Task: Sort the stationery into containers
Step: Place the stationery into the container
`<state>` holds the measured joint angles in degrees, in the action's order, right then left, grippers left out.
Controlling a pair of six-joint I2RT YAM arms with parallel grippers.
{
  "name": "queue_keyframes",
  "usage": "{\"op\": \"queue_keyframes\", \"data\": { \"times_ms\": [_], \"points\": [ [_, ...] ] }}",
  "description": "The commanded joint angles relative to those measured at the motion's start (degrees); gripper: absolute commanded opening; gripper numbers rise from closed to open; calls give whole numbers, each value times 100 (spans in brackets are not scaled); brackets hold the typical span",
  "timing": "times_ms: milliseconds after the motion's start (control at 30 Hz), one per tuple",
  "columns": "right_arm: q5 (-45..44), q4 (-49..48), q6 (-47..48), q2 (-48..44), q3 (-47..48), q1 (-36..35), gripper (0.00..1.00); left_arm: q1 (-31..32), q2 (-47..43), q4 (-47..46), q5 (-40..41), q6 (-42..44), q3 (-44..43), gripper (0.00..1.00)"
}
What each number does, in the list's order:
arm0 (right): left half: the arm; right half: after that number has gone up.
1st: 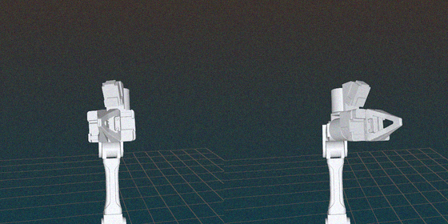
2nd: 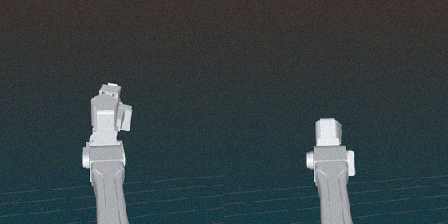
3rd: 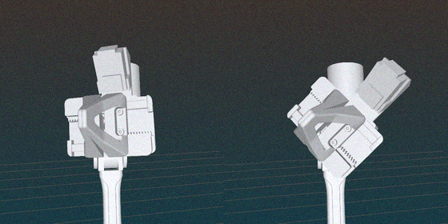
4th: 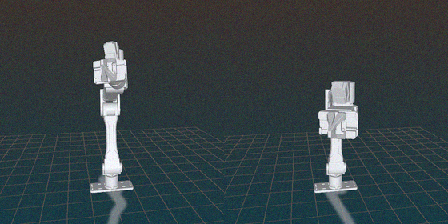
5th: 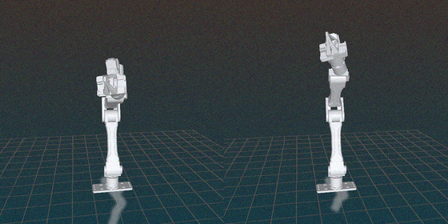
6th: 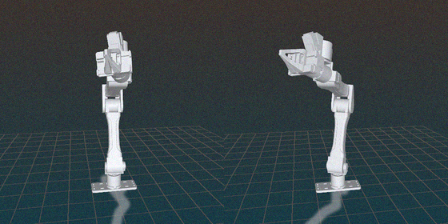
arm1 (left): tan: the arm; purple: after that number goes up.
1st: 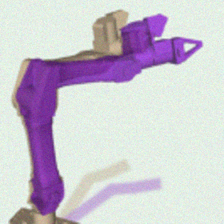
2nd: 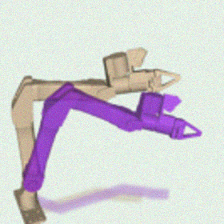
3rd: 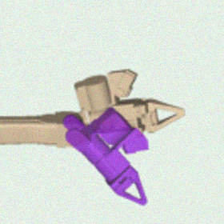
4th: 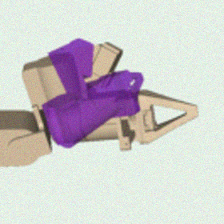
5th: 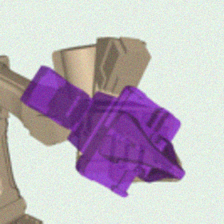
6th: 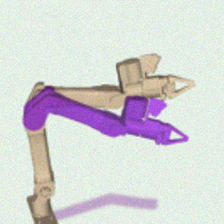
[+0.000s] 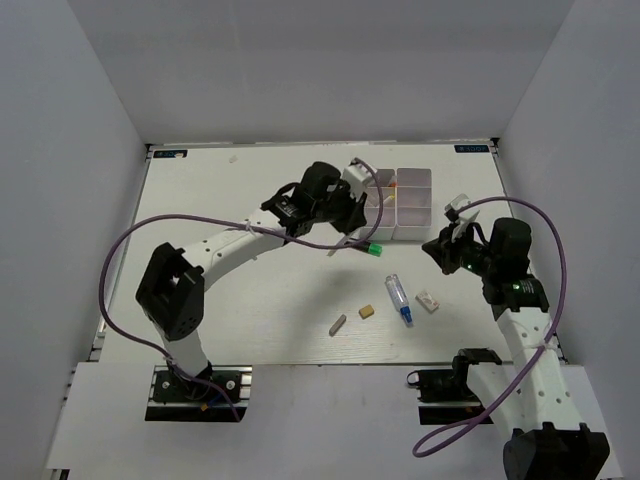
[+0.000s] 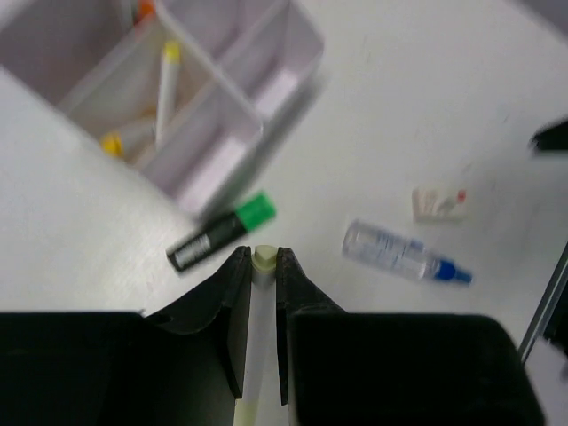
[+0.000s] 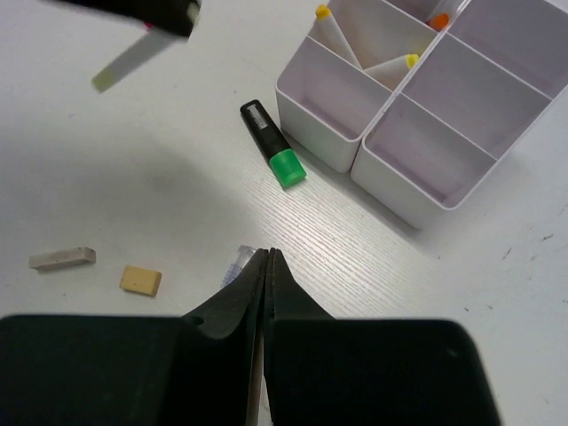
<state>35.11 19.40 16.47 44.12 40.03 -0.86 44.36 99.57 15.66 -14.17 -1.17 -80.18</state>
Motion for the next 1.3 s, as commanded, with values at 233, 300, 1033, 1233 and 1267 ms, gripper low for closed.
{"op": "queue_keyframes", "data": {
  "times_ms": [233, 300, 1033, 1233, 1267],
  "points": [
    [-180, 29, 58, -421, -399, 25, 0, -137, 1151, -2048, -376, -691, -1902, 0],
    [-180, 20, 41, -517, -487, 7, 0, -138, 1502, -2294, -306, -823, -2149, 0],
    [-172, 3, -65, -773, -813, 192, 0, -348, 2383, -3711, 81, -1342, -2230, 0],
    [-128, -15, -56, -738, -813, 192, 0, -349, 2593, -3483, 529, -886, -2405, 0],
    [-136, -6, -65, -747, -795, 192, 0, -349, 2646, -3412, 530, -885, -2458, 0]
  ]
}}
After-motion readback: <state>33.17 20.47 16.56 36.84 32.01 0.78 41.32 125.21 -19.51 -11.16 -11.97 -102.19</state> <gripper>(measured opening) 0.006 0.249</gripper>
